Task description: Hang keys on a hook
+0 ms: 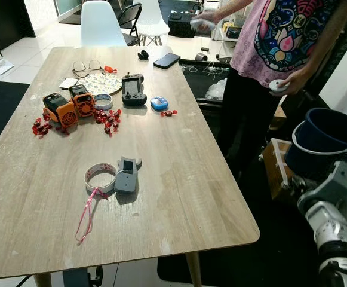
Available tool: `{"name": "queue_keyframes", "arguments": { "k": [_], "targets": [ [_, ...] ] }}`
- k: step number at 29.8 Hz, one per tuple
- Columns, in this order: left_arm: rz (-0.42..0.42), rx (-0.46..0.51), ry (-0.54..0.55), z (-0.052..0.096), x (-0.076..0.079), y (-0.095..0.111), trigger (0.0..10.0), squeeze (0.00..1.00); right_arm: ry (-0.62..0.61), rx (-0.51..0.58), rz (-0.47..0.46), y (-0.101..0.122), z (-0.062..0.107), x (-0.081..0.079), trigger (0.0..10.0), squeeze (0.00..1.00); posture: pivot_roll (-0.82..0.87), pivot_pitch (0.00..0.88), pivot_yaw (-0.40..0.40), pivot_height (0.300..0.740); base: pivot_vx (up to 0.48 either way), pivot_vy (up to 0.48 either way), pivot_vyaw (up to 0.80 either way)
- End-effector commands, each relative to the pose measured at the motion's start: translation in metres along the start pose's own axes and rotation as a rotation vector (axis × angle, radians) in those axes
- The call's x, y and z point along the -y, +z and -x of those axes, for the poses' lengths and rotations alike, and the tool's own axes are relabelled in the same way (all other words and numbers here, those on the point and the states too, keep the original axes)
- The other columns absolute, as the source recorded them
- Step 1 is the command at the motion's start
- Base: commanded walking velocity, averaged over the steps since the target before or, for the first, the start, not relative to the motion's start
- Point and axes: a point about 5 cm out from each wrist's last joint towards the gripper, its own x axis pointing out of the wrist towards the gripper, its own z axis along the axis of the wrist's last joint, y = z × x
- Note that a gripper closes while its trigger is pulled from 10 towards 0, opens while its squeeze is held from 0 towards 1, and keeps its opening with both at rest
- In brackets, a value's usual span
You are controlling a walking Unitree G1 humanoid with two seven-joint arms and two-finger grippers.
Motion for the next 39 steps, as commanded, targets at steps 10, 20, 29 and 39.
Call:
{"name": "queue_keyframes", "arguments": {
  "k": [10,20,29,39],
  "targets": [
    [-0.001,-0.041,0.022,0.011,-0.006,-0.016,10.0,0.0,0.132,-0.428,0.472,-0.142,0.039,-0.009,10.0,0.0,0.1,0.054,-0.09,0.74,0.0,0.0,0.0],
    [0.004,-0.028,0.014,0.015,-0.01,-0.017,10.0,0.0,0.232,-0.528,0.601,-0.182,0.064,-0.01,10.0,0.0,0.11,0.046,-0.094,0.74,0.0,0.0,0.0],
    [0.007,-0.018,-0.008,0.016,-0.009,-0.017,10.0,0.0,0.264,-0.541,0.649,-0.189,0.071,-0.008,10.0,0.0,0.1,0.054,-0.088,0.74,0.0,0.0,0.0],
    [0.03,-0.053,-0.032,0.018,-0.005,-0.024,10.0,0.0,0.313,-0.624,0.758,-0.208,0.082,-0.012,10.0,0.0,0.1,0.054,-0.089,0.74,0.0,0.0,0.0]
  ]
}}
